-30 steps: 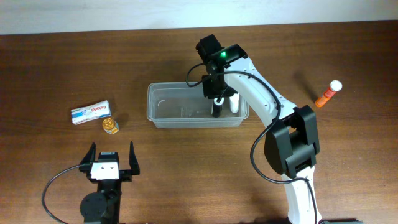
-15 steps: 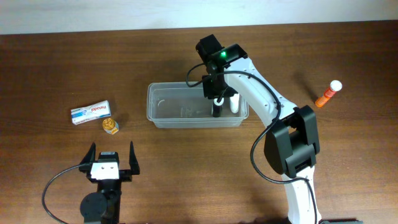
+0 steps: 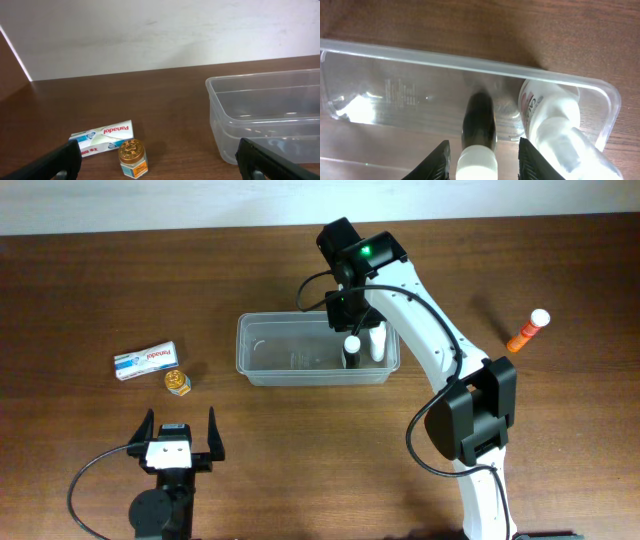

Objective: Pack container
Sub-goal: 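Lower the brown bottle beside the spray bottle and open the gripper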

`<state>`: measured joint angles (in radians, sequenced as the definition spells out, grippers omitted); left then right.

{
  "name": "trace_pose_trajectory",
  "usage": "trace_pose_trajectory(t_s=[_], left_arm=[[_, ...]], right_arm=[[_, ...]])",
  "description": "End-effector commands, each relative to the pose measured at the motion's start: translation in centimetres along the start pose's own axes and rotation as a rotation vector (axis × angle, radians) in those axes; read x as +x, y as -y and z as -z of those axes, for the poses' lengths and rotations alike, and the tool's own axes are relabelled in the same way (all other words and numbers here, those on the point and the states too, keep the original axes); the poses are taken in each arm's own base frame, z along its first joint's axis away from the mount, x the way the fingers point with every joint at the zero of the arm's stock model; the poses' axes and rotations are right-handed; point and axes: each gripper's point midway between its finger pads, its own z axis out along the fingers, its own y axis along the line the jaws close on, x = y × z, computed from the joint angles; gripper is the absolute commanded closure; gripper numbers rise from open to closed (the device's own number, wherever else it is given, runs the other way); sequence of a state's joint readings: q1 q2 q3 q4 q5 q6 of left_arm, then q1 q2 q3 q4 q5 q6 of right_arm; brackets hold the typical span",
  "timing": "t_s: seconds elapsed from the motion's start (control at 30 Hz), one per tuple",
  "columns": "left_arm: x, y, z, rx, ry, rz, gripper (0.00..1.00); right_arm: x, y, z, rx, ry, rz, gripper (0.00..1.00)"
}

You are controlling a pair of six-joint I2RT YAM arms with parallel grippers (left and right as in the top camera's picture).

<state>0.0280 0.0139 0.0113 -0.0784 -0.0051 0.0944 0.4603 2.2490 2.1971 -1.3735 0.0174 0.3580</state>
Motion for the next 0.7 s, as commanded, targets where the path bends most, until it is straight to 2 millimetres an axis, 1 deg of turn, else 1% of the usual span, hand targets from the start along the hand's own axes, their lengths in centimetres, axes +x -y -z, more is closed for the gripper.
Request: trace_pose_trajectory(t_s=[0.0, 0.1, 0.2, 0.27, 0.33, 0.5, 0.63, 0.67], left_arm=[[0.1, 0.1, 0.0, 0.005, 0.001, -0.016, 0.01], [0.1, 0.1, 0.0, 0.005, 0.001, -0.016, 0.01], [0.1, 0.1, 0.0, 0.005, 0.001, -0.016, 0.01], [0.1, 0.1, 0.0, 0.005, 0.001, -0.016, 0.01], [0.1, 0.1, 0.0, 0.005, 0.001, -0.016, 0.01], [0.1, 0.1, 0.0, 0.005, 0.001, -0.016, 0.01], [0.1, 0.1, 0.0, 0.005, 0.001, -0.016, 0.01], [0.1, 0.1, 0.0, 0.005, 0.001, -0.016, 0.01]], right_arm=[[0.0, -0.8, 0.8, -0.033, 0.004, 0.019, 0.64], [0.2, -1.0, 1.7, -0.039, 0.003, 0.033, 0.64], [0.5, -1.4, 3.0, -0.044, 0.008, 0.060, 0.64], [1.0, -1.8, 3.9, -0.044, 0.004, 0.083, 0.64], [1.8, -2.2, 4.4, -0.041, -0.014, 0.104, 0.66], [4.0, -3.3, 4.4, -0.023, -0.075, 0.156, 0.82], [4.9, -4.3, 4.4, -0.021, -0.089, 0.184, 0.96], [5.1, -4.5, 4.3, -0.019, -0.093, 0.190, 0.96]])
